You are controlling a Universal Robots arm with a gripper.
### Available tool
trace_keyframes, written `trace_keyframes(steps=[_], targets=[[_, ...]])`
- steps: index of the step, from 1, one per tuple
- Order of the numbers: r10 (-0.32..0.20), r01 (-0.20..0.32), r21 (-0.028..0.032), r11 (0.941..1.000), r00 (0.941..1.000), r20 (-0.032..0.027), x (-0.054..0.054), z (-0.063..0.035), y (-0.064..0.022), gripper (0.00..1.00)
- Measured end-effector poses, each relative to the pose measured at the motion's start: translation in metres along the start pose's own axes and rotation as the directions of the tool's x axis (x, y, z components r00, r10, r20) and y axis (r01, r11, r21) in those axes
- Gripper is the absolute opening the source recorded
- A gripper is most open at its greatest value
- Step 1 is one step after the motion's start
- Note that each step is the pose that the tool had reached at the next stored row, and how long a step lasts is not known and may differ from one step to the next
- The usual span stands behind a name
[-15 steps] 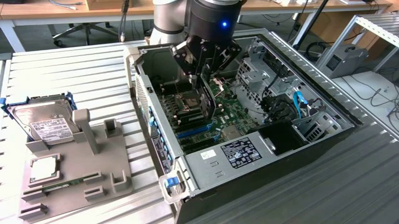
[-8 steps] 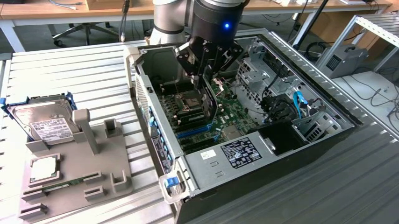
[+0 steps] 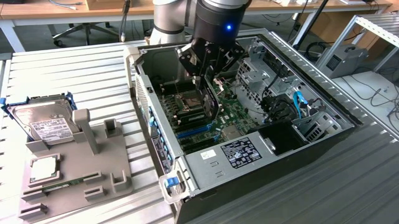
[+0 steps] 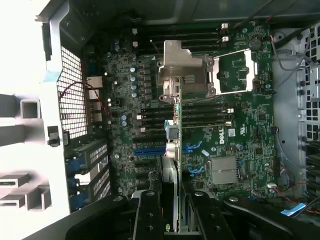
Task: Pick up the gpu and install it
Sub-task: 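Pick up the gpu and move the gpu toward the slot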
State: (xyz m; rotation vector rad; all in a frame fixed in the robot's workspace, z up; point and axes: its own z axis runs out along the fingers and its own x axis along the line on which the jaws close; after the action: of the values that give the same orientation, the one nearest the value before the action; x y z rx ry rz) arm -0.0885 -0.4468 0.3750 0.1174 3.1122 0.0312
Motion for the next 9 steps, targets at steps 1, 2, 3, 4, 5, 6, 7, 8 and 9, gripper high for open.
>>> trace_keyframes(steps=[1,2,3,4,5,6,7,8,9], targets=[[0.000,0.000,0.0000,1.0000,1.0000,0.0000,-0.0005,0.0003,0.0001,0.26],[0.000,0.000,0.0000,1.0000,1.0000,0.0000,-0.0009,0.0007,0.0001,0.26],[0.000,0.000,0.0000,1.0000,1.0000,0.0000,-0.0012,0.0010,0.0002,0.26],[0.000,0.000,0.0000,1.0000,1.0000,0.0000,-0.0016,0.0013,0.0002,0.26],[0.000,0.000,0.0000,1.0000,1.0000,0.0000,-0.0020,0.0017,0.0002,0.26],[0.000,0.000,0.0000,1.0000,1.0000,0.0000,-0.0025,0.0020,0.0003,0.26],[0.000,0.000,0.0000,1.0000,1.0000,0.0000,-0.0028,0.0024,0.0003,0.26],[0.000,0.000,0.0000,1.0000,1.0000,0.0000,-0.0033,0.0027,0.0004,0.26],[0.000,0.000,0.0001,1.0000,1.0000,-0.0001,-0.0037,0.0029,0.0004,0.26]])
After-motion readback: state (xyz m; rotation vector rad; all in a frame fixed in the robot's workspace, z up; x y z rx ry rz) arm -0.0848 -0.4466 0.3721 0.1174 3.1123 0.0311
